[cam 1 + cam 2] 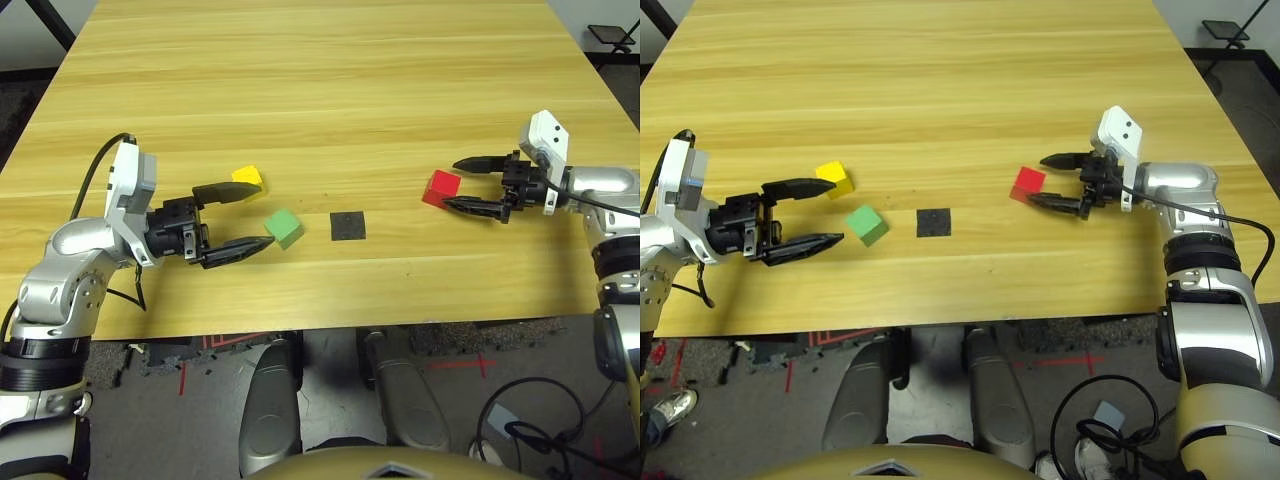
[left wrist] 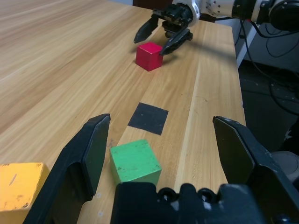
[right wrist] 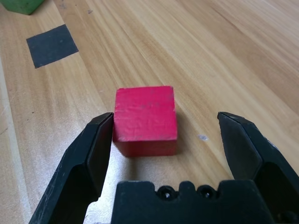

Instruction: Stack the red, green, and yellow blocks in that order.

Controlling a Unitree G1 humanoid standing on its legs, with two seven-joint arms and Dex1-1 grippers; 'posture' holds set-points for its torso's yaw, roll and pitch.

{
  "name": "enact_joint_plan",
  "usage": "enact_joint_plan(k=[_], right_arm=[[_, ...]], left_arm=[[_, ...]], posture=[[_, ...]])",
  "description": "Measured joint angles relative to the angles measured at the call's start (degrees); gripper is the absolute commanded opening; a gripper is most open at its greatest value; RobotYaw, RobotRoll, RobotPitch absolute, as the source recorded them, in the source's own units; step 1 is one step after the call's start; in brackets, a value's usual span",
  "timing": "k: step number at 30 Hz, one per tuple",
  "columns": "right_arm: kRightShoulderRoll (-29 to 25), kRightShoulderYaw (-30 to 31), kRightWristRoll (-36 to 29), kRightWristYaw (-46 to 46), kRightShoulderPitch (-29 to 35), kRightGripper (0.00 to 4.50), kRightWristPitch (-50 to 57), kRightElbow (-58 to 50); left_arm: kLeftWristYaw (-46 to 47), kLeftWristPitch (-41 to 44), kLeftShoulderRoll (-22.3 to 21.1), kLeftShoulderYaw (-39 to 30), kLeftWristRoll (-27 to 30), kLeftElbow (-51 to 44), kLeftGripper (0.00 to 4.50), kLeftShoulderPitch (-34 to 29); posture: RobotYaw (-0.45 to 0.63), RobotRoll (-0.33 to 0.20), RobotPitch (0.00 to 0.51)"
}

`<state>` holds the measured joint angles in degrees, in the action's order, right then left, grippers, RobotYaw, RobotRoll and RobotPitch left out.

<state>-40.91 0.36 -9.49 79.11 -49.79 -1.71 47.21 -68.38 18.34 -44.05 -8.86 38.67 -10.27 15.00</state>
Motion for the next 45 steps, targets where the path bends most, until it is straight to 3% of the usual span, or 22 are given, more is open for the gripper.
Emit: enact_joint_plan(k=[10,13,18,25,34,45], right_arm=[[0.37,2.73,2.13,0.14,-0.26,4.47,2.02,0.01],[1.23,2.99,2.3,0.14,-0.27,3.86,2.14,0.0],[1.89,3.56,3.3,0.14,-0.48,2.12,2.07,-0.12],[2.65,4.01,3.64,1.72,-2.61,2.07,2.1,-1.14],[4.88,9.46,1.83,11.71,-4.11,2.07,10.83,-16.29],[10.72,14.54,3.78,8.14,-1.7,2.07,12.22,-18.82]], left_arm=[[2.7,0.75,0.79,-0.53,0.51,-2.08,4.5,-1.71],[3.2,0.9,1.08,-0.55,0.55,-2.66,4.5,-1.81],[4.08,1.31,1.26,-0.99,0.67,-3.44,4.5,-2.09],[4.83,1.86,1.54,-2.02,1.62,-4.5,4.5,-2.93],[4.83,4.67,-0.6,-2.26,1.85,-4.87,4.5,-0.5],[10.21,11.14,-0.83,0.39,0.27,-7.13,4.5,1.25]], posture=[[0.06,-0.184,0.273],[0.07,-0.185,0.275],[0.08,-0.184,0.278],[0.09,-0.184,0.27],[0.1,-0.183,0.261],[0.17,-0.17,0.27]])
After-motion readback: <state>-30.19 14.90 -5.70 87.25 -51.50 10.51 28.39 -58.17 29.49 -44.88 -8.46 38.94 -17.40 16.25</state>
